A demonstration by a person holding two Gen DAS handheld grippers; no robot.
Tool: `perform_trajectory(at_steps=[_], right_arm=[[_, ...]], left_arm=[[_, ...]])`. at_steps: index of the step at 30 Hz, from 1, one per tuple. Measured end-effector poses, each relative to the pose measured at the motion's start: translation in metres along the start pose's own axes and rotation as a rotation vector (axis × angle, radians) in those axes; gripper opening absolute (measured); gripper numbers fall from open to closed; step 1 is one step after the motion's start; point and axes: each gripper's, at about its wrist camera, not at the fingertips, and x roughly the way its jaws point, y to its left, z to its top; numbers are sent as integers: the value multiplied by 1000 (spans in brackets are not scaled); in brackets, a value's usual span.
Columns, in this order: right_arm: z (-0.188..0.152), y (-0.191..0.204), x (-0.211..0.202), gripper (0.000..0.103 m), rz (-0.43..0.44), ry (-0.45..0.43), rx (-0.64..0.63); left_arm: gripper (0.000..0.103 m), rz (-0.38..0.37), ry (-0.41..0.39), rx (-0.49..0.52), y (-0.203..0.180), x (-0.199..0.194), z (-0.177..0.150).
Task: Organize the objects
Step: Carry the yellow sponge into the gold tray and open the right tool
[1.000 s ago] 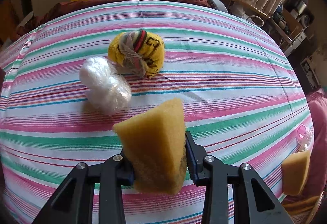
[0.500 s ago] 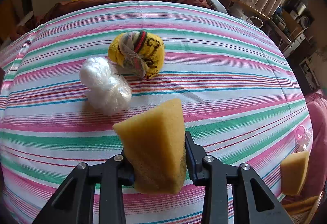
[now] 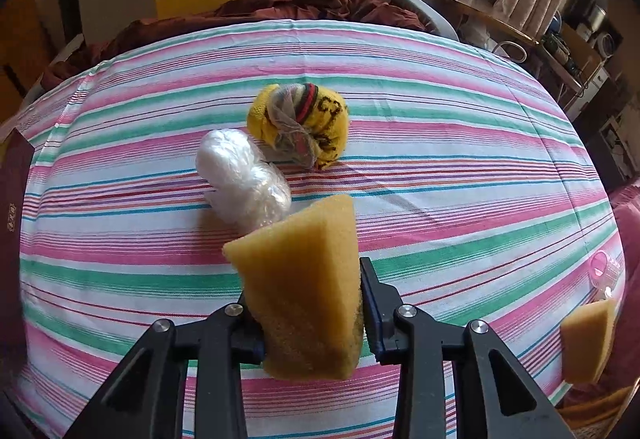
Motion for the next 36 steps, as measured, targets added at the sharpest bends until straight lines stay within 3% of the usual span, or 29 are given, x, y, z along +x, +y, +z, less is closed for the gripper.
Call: perform_trajectory(at_steps=[10, 22, 27, 32, 36], right_arm=[[-4, 16, -3, 36, 72, -5, -40], [-10, 25, 2, 36, 61, 18, -74], [-7, 32, -12, 36, 120, 6, -64], [-5, 72, -35, 36, 217, -23, -104], [-3, 125, -57, 36, 296, -53, -186]], left_arm=[[50, 3, 17, 1, 1, -5, -15], [50, -4, 31, -22, 12, -4, -22], [50, 2, 24, -16, 20, -7, -25], [50, 8, 18, -27, 29, -10, -29], [50, 13, 10, -52, 38, -14, -29]])
